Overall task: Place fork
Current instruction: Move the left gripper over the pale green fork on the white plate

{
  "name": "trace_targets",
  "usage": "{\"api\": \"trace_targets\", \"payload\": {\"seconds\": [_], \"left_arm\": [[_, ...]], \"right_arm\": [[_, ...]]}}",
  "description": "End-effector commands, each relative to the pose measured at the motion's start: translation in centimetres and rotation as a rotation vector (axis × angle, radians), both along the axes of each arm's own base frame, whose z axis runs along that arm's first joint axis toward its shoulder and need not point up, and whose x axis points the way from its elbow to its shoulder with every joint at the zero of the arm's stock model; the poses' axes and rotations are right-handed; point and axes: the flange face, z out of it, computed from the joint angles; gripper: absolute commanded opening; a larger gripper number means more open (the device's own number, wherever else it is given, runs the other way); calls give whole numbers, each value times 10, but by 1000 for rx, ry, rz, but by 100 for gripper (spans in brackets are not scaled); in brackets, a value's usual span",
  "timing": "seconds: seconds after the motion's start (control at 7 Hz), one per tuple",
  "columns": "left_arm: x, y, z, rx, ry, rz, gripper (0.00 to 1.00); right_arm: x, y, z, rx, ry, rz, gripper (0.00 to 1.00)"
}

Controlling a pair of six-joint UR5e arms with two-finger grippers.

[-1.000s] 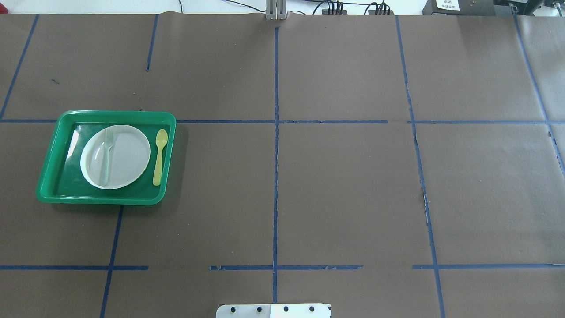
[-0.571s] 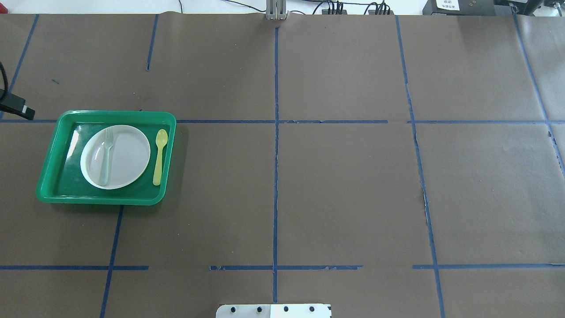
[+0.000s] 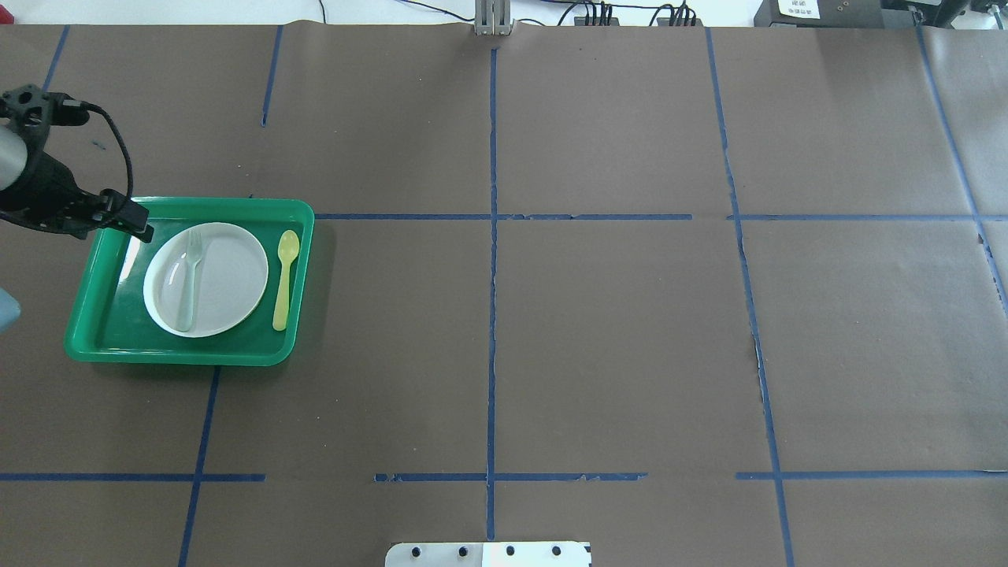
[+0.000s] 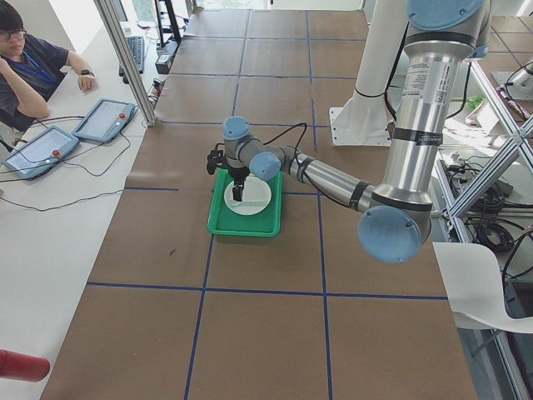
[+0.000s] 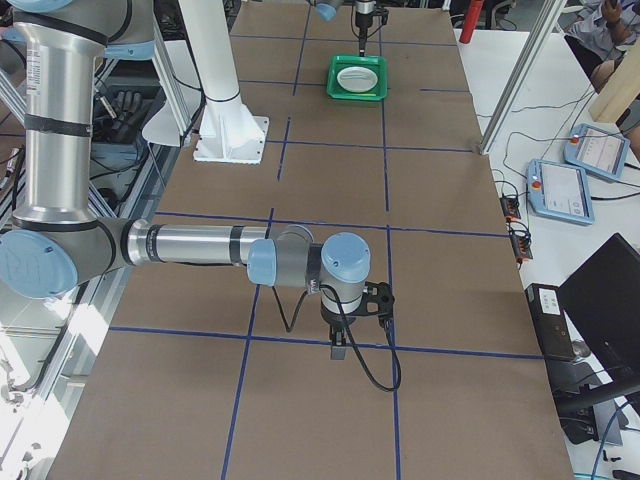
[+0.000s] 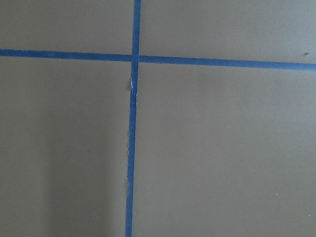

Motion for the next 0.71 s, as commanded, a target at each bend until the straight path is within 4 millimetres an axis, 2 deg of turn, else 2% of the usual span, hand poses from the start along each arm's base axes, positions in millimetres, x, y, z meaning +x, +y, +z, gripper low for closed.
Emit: {"api": "trace_targets", "payload": {"seconds": [0.0,0.29,0.57], "left_arm": [[37,5,30,-20,-6,16,98],[61,5,33,-47,-15,18,90],[70,4,34,-49,-18,29,71]], "right_arm": [[0,0,0,-1,0,1,100],[0,0,0,0,0,0,100],[0,0,0,0,0,0,100]]}}
